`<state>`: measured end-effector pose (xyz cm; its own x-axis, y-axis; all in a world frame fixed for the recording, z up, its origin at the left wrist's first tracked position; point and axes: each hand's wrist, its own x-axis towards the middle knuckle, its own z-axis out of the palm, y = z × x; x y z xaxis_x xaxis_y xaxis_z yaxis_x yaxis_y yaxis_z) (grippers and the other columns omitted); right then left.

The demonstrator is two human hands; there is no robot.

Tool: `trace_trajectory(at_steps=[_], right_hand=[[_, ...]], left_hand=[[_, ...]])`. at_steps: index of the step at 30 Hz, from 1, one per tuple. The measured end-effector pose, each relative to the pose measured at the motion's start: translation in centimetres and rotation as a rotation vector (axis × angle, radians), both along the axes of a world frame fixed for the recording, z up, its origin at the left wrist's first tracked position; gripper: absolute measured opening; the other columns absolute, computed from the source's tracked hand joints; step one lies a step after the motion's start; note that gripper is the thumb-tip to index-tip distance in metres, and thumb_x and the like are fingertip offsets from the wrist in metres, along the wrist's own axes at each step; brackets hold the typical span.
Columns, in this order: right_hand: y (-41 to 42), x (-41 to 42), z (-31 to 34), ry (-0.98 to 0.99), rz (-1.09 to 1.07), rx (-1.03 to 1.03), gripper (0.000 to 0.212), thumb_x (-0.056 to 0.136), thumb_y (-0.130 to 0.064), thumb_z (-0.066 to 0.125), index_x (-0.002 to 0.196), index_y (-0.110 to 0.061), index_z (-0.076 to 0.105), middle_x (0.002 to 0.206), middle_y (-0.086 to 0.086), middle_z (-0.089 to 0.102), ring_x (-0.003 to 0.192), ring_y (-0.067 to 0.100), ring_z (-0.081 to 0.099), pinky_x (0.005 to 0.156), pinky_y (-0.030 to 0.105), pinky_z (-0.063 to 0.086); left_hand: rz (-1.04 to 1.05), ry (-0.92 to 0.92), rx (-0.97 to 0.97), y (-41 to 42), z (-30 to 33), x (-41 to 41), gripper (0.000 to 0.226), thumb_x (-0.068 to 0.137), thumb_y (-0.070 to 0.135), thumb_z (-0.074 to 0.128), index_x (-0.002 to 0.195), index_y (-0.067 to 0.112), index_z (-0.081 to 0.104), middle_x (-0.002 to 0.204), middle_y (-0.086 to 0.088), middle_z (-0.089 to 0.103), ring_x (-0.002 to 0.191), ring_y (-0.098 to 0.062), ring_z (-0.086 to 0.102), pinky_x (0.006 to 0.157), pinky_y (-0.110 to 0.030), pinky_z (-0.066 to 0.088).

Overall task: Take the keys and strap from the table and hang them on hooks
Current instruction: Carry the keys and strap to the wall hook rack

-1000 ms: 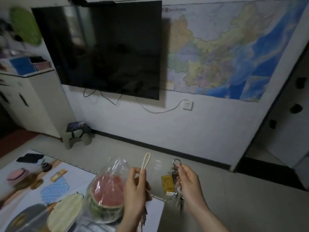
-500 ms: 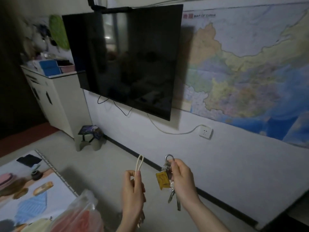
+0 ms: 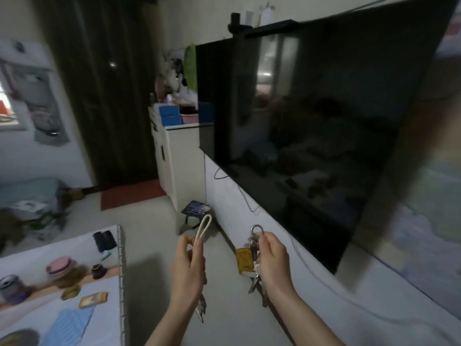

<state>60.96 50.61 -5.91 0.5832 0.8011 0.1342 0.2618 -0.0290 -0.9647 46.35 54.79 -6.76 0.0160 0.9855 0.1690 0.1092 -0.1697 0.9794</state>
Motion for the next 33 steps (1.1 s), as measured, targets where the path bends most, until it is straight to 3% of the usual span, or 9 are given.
trace_trajectory(at_steps=[3, 8, 11, 14, 16, 19, 23, 29, 33], right_hand=[[7.3, 2.9, 0.1, 0.033, 0.129, -0.016, 0.033, 0.098, -0.024, 0.037, 0.093, -0.001, 0.059, 0.067, 0.007, 0.051, 0.061, 0.016, 0.047, 0.058, 0.031, 0.039], [19.4, 4.3, 1.1, 0.052, 0.313, -0.012, 0.027, 0.098, -0.022, 0.036, 0.093, -0.009, 0.060, 0.073, -0.001, 0.057, 0.064, 0.011, 0.052, 0.053, 0.020, 0.040], [27.0, 3.8, 1.2, 0.072, 0.378, -0.002, 0.023, 0.099, -0.020, 0.036, 0.092, -0.011, 0.057, 0.069, -0.007, 0.051, 0.061, 0.007, 0.047, 0.044, 0.008, 0.038], [35.0, 2.6, 1.2, 0.056, 0.408, -0.013, 0.026, 0.098, -0.018, 0.036, 0.090, -0.005, 0.057, 0.065, -0.004, 0.048, 0.061, 0.012, 0.045, 0.054, 0.019, 0.041], [40.6, 1.3, 1.3, 0.050, 0.412, 0.003, 0.029, 0.098, -0.018, 0.037, 0.088, 0.001, 0.057, 0.063, 0.002, 0.047, 0.062, 0.018, 0.045, 0.063, 0.030, 0.038], [49.3, -1.1, 1.6, 0.100, 0.387, 0.035, 0.028, 0.098, -0.014, 0.037, 0.092, 0.001, 0.059, 0.068, 0.006, 0.053, 0.066, 0.018, 0.047, 0.067, 0.031, 0.038], [60.9, -3.3, 3.8, 0.053, 0.359, 0.072, 0.030, 0.098, -0.017, 0.037, 0.090, 0.004, 0.058, 0.079, 0.026, 0.058, 0.071, 0.026, 0.050, 0.067, 0.033, 0.038], [77.7, -4.7, 6.4, 0.052, 0.272, 0.121, 0.031, 0.098, -0.021, 0.039, 0.084, -0.003, 0.059, 0.057, 0.000, 0.042, 0.056, 0.015, 0.040, 0.055, 0.031, 0.034], [90.7, -6.4, 7.0, 0.053, 0.257, 0.193, 0.029, 0.098, -0.019, 0.037, 0.088, -0.005, 0.060, 0.060, 0.000, 0.046, 0.057, 0.014, 0.044, 0.058, 0.031, 0.038]], left_hand=[[0.138, -0.017, 0.004, 5.4, 0.0, 2.0, 0.025, 0.096, 0.026, 0.045, 0.072, 0.020, 0.043, 0.047, -0.001, 0.039, 0.034, -0.011, 0.032, 0.033, -0.025, 0.031], [0.294, -0.040, -0.040, 14.3, -0.2, 2.4, 0.027, 0.095, 0.027, 0.047, 0.069, 0.025, 0.043, 0.045, 0.003, 0.037, 0.035, -0.011, 0.032, 0.034, -0.025, 0.029], [0.419, -0.019, -0.022, 20.5, -0.3, 0.5, 0.025, 0.094, 0.028, 0.048, 0.072, 0.019, 0.043, 0.047, -0.002, 0.037, 0.039, -0.017, 0.033, 0.040, -0.028, 0.031], [0.478, -0.010, 0.004, 28.1, -0.2, -1.5, 0.024, 0.094, 0.025, 0.049, 0.074, 0.014, 0.044, 0.047, -0.003, 0.039, 0.036, -0.013, 0.033, 0.034, -0.024, 0.030], [0.453, -0.022, -0.001, 33.7, 0.2, -2.7, 0.023, 0.095, 0.026, 0.048, 0.075, 0.015, 0.043, 0.050, -0.006, 0.038, 0.037, -0.012, 0.032, 0.032, -0.023, 0.029], [0.403, -0.035, -0.020, 43.0, 0.8, -4.9, 0.024, 0.094, 0.031, 0.048, 0.072, 0.022, 0.044, 0.047, 0.001, 0.038, 0.037, -0.011, 0.032, 0.033, -0.024, 0.030], [0.328, -0.073, -0.035, 56.0, 3.8, -6.4, 0.023, 0.093, 0.031, 0.050, 0.072, 0.021, 0.046, 0.038, 0.006, 0.041, 0.033, -0.005, 0.035, 0.032, -0.019, 0.032], [0.262, -0.169, -0.010, 74.0, 6.5, -6.7, 0.022, 0.093, 0.022, 0.051, 0.074, 0.013, 0.051, 0.044, 0.005, 0.045, 0.033, -0.005, 0.036, 0.031, -0.019, 0.031], [0.230, -0.187, 0.061, 86.7, 7.3, -7.6, 0.022, 0.092, 0.022, 0.053, 0.074, 0.011, 0.054, 0.038, 0.010, 0.045, 0.032, -0.002, 0.037, 0.031, -0.015, 0.029]])
